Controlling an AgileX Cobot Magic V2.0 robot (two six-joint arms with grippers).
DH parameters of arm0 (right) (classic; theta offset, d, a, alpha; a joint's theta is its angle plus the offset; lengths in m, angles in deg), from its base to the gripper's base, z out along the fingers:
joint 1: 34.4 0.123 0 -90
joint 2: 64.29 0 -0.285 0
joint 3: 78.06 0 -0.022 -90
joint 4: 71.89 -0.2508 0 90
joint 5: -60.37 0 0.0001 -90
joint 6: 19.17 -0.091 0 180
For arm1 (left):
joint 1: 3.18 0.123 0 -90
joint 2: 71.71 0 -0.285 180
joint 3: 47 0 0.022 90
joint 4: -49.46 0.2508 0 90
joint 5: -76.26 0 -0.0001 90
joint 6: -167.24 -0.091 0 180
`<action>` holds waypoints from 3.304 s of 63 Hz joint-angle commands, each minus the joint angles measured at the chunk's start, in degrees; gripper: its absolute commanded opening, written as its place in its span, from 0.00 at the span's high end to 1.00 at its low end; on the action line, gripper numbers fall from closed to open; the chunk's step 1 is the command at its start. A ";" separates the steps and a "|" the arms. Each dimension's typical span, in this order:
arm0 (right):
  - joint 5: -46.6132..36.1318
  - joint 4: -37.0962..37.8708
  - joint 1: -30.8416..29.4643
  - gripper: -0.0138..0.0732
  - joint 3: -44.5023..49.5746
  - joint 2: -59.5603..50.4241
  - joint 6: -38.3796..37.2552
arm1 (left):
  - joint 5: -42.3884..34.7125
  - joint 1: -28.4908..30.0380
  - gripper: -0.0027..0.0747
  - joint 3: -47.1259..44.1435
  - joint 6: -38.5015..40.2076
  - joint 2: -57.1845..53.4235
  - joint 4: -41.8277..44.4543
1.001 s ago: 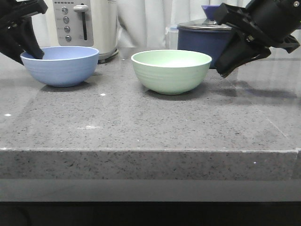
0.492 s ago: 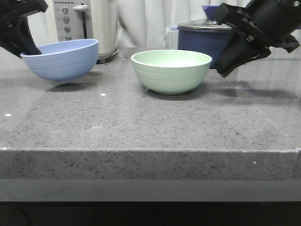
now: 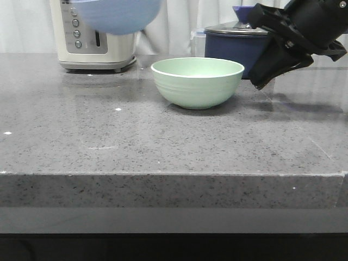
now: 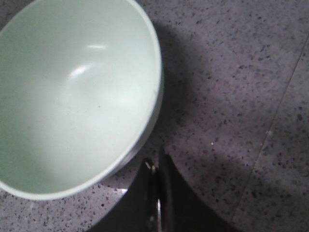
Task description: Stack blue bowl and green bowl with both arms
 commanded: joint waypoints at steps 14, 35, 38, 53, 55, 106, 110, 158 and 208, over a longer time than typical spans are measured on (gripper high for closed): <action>-1.68 -2.06 -0.03 0.91 -1.68 -2.00 0.63 | 1.40 -10.31 0.99 10.12 5.86 0.10 8.52; -1.68 -2.06 -0.03 0.91 -1.68 -2.00 0.63 | 4.01 -15.19 0.99 15.88 6.99 7.67 8.78; -1.68 -2.06 -0.03 0.91 -1.68 -2.00 0.63 | 4.01 -15.35 0.99 15.87 6.99 8.33 8.78; -1.68 -2.06 -0.03 0.91 -1.68 -2.00 0.63 | 4.67 -15.35 0.99 15.87 6.99 10.33 8.67; -1.68 -2.06 -0.03 0.91 -1.68 -2.00 0.63 | 4.83 -15.35 0.99 15.87 6.99 10.63 8.53; -1.68 -2.06 -0.03 0.91 -1.68 -2.00 0.63 | 4.93 -15.59 0.88 15.87 6.99 11.62 8.55; -1.68 -2.06 -0.03 0.91 -1.68 -2.00 0.63 | 4.65 -15.59 0.79 15.87 6.99 11.62 8.43; -1.68 -2.06 -0.03 0.91 -1.68 -2.00 0.63 | 4.19 -15.59 0.60 9.56 7.03 -5.75 15.94; 1.08 -0.89 -0.03 0.91 -2.24 -2.07 0.63 | -7.61 -15.59 0.60 -39.92 9.24 -48.89 18.15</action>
